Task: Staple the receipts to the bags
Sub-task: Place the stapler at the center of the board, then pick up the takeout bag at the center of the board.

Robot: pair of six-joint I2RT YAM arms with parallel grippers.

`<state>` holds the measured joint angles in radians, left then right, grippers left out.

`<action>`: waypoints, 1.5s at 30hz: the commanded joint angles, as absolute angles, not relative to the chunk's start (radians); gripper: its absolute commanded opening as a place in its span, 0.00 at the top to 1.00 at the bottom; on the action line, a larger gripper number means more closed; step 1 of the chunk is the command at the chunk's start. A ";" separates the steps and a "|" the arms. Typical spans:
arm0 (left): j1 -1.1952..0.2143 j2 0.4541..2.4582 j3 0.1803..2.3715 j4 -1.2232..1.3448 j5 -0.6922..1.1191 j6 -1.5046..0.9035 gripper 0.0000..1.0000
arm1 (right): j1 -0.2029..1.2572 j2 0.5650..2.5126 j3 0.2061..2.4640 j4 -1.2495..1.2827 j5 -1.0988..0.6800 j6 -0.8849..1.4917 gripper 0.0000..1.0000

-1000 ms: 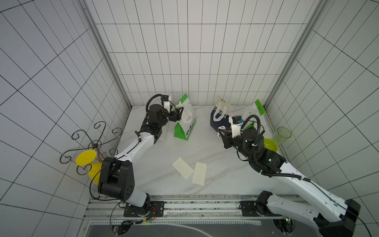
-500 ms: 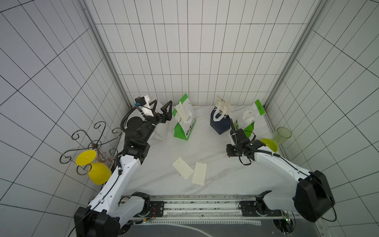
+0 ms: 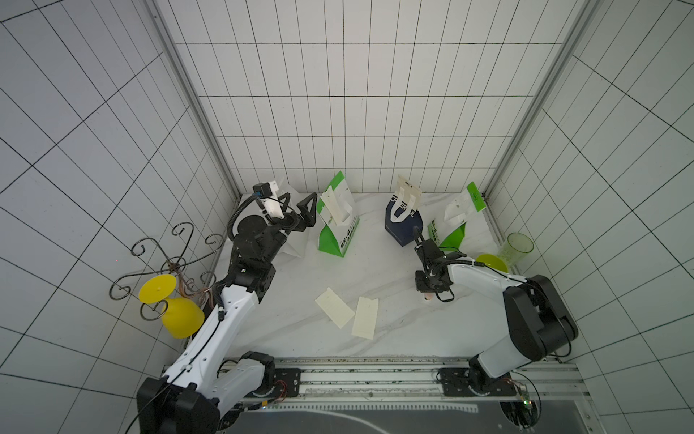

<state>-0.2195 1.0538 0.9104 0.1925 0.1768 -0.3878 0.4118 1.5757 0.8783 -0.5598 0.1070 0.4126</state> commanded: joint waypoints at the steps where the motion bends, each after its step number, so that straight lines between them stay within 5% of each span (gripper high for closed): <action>1: -0.217 1.055 0.937 0.178 0.190 -0.393 0.02 | 0.400 1.568 0.918 -0.595 0.130 0.423 0.55; 8: -0.215 1.055 0.941 0.174 0.212 -0.402 0.02 | 0.403 1.370 1.031 -0.619 0.095 0.412 0.46; 14: -0.225 1.055 0.928 0.189 0.237 -0.428 0.02 | 0.400 1.245 1.206 -0.398 0.090 0.261 0.44; 24: -0.286 1.074 0.950 0.151 0.233 -0.384 0.02 | 0.295 1.475 1.353 -0.019 0.001 0.161 0.42; 31: -0.301 1.071 0.966 0.143 0.238 -0.378 0.02 | 0.198 1.645 1.483 0.022 -0.156 0.168 0.42; 41: -0.302 1.089 0.977 0.144 0.258 -0.378 0.02 | 0.131 1.763 1.507 0.109 -0.510 0.138 0.58; 45: -0.305 1.096 0.980 0.143 0.269 -0.379 0.02 | 0.131 1.783 1.495 0.140 -0.543 0.126 0.78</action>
<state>-0.3004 1.0889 0.9463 0.1524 0.2516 -0.3832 0.1322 1.7679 1.3941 0.0872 -0.4515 0.1566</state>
